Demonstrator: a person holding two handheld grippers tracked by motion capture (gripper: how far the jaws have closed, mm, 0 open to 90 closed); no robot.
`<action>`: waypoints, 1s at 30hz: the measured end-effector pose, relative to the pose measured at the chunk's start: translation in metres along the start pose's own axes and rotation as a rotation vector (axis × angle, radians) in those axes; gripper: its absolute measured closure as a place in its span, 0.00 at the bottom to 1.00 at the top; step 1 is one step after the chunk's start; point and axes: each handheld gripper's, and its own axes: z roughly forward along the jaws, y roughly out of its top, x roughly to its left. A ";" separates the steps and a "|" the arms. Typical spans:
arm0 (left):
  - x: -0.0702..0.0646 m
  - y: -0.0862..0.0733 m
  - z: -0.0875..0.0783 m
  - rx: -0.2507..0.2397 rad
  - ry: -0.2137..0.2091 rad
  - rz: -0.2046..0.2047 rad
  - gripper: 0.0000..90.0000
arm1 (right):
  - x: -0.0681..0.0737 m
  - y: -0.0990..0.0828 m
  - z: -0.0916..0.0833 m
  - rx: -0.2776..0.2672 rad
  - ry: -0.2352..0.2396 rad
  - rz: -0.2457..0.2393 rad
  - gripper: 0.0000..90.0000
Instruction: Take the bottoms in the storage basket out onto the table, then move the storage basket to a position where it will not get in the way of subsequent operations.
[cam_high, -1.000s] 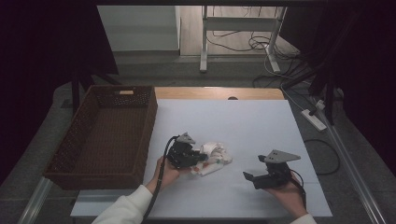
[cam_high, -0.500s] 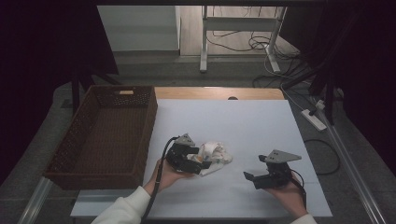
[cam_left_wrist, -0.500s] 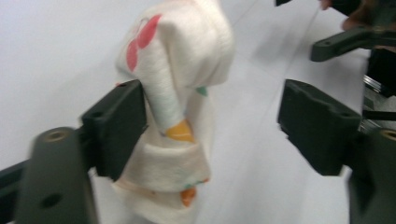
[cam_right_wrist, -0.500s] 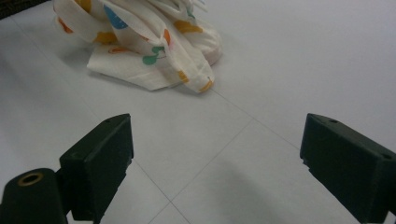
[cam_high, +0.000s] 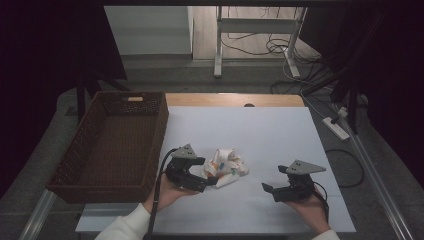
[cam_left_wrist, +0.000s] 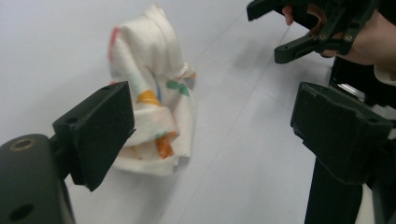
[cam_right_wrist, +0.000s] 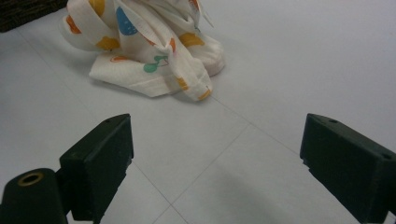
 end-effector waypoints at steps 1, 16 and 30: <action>0.000 -0.001 -0.003 -0.008 0.016 -0.004 0.15 | 0.000 0.000 0.000 -0.008 0.003 0.003 0.11; 0.003 -0.011 -0.018 -0.044 0.119 -0.015 0.15 | 0.000 0.002 -0.004 -0.037 0.005 -0.006 0.14; 0.004 -0.013 -0.019 -0.046 0.128 -0.017 0.15 | 0.003 0.003 -0.004 -0.037 0.009 -0.024 0.14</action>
